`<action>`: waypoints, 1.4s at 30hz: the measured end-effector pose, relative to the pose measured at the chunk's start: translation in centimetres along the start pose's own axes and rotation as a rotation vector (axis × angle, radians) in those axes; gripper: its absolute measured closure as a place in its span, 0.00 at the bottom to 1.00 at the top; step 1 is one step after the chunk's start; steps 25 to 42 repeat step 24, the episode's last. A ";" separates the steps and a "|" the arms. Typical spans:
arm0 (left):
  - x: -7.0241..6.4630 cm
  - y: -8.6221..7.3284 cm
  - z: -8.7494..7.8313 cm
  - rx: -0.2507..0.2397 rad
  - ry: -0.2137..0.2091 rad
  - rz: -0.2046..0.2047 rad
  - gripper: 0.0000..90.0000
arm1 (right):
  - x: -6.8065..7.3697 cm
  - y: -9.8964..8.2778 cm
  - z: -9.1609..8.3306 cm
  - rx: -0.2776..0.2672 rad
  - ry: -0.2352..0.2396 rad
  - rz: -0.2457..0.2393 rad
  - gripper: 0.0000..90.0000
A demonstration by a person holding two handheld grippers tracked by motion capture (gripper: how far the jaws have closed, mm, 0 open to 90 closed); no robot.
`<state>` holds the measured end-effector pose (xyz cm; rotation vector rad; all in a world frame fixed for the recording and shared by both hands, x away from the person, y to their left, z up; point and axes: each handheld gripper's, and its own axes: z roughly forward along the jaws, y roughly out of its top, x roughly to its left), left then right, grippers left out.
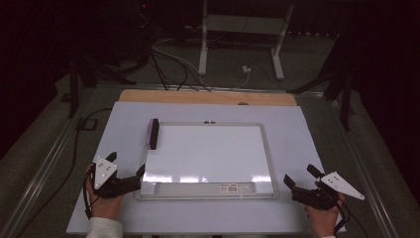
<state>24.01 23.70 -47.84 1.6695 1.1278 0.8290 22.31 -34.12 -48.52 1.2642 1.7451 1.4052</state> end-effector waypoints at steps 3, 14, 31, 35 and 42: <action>0.3 -0.2 -0.3 -0.011 0.011 -0.011 0.01 | 0.0 0.0 -0.1 -0.004 -0.001 -0.003 0.00; 1.1 -0.4 -0.7 -0.014 0.051 -0.024 0.01 | 0.2 0.0 -0.1 -0.002 -0.004 -0.016 0.00; 1.3 -0.5 -0.6 -0.013 0.060 -0.040 0.01 | 0.5 0.1 0.1 0.003 -0.002 -0.036 0.00; 1.3 -0.5 -0.6 -0.013 0.060 -0.040 0.01 | 0.5 0.1 0.1 0.003 -0.002 -0.036 0.00; 1.3 -0.5 -0.6 -0.013 0.060 -0.040 0.01 | 0.5 0.1 0.1 0.003 -0.002 -0.036 0.00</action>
